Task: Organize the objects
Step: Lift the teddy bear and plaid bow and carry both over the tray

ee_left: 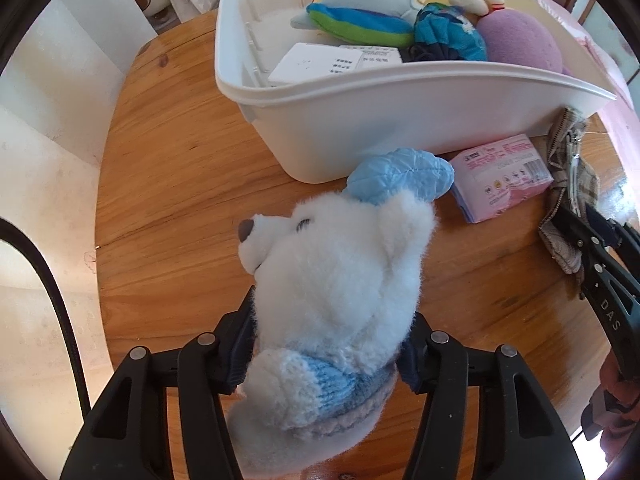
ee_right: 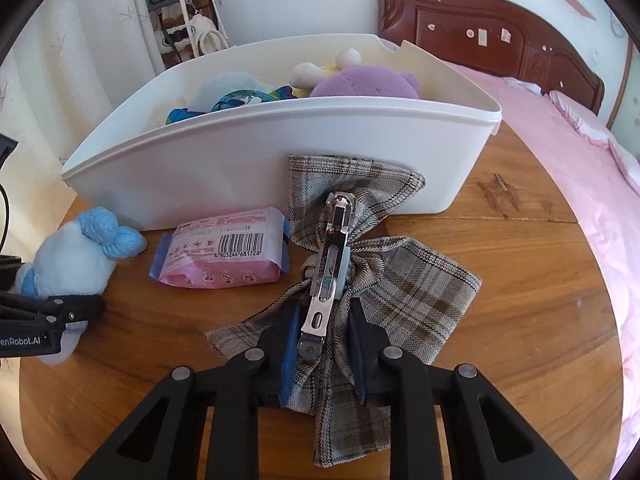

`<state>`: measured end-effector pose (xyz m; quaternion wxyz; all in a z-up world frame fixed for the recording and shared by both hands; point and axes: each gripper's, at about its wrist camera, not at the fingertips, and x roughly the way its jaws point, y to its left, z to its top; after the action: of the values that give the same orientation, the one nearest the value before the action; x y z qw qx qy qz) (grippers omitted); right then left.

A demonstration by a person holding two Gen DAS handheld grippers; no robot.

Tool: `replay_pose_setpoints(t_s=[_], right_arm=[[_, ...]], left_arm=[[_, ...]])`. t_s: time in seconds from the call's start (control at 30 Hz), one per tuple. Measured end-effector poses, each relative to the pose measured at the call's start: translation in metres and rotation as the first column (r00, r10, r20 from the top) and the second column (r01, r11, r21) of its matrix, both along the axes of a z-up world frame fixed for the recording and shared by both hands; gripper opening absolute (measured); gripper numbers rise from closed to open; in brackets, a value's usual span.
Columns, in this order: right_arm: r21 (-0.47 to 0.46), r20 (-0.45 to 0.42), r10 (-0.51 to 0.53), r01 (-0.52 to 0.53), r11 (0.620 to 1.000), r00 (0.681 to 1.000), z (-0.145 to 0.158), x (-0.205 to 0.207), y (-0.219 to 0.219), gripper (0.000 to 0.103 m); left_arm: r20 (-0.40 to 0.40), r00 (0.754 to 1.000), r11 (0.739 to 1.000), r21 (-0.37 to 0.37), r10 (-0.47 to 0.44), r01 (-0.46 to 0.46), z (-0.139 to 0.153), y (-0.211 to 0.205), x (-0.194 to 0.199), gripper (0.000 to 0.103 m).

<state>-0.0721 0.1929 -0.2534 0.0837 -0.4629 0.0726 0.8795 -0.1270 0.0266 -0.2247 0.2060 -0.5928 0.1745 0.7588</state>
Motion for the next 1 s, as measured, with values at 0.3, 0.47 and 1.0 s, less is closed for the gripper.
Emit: replay_pose_setpoints(t_s=[0.3, 0.47, 1.0], right_arm=[[-0.051, 0.0, 0.004, -0.004, 0.999, 1.0, 0.007, 0.016, -0.019, 0.021], [-0.068, -0.026, 0.051, -0.053, 0.996, 0.998, 0.015, 0.025, -0.035, 0.021], [-0.01, -0.148, 0.204, -0.207, 0.978, 0.968, 0.076, 0.008, -0.092, 0.021]], left_arm=[[-0.068, 0.998, 0.997, 0.074, -0.018, 0.023, 0.009, -0.012, 0.016, 0.061], [-0.068, 0.998, 0.992, 0.124, -0.019, 0.028, 0.013, -0.023, 0.001, 0.061], [-0.162, 0.986, 0.984, 0.169, -0.033, 0.061, 0.043, -0.067, -0.011, 0.061]])
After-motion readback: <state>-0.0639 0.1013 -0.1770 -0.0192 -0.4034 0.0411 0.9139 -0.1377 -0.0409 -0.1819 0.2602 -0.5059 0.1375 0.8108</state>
